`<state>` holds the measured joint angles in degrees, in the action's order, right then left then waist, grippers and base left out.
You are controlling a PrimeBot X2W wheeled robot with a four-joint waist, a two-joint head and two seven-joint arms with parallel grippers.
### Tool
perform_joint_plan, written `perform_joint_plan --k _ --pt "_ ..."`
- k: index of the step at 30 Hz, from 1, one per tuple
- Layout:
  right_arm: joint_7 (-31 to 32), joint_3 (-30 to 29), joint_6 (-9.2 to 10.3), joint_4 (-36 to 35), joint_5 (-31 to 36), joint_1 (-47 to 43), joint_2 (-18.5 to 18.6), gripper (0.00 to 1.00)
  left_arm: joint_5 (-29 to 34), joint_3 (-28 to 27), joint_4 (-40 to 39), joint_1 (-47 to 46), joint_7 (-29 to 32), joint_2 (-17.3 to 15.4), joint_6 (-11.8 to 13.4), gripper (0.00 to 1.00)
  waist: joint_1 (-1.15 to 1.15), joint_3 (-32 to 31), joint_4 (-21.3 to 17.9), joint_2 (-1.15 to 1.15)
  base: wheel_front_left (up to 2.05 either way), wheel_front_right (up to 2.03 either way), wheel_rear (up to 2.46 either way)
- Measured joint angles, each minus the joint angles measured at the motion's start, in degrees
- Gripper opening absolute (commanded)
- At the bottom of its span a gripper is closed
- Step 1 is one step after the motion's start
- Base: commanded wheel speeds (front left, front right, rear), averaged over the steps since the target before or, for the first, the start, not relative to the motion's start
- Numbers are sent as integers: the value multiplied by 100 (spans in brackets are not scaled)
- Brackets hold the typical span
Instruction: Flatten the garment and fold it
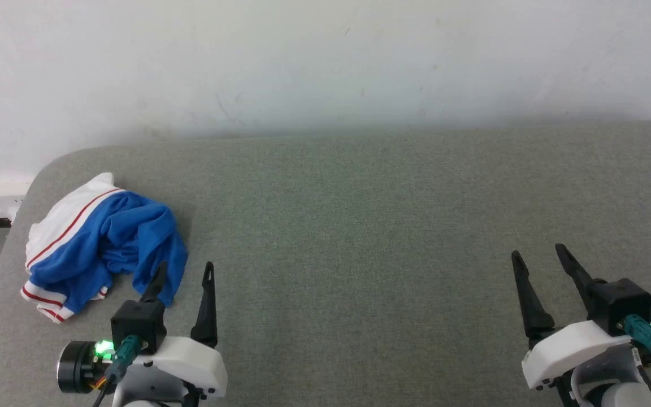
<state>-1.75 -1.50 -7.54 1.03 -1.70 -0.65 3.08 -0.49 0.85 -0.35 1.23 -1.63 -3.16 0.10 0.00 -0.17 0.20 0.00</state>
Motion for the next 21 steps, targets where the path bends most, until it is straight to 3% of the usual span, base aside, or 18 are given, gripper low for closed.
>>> perform_joint_plan --k 21 --pt "-246 -80 0 210 -100 -75 0 100 -46 75 -18 137 -252 0 -1 100 0 -63 228 1 0 0 0"
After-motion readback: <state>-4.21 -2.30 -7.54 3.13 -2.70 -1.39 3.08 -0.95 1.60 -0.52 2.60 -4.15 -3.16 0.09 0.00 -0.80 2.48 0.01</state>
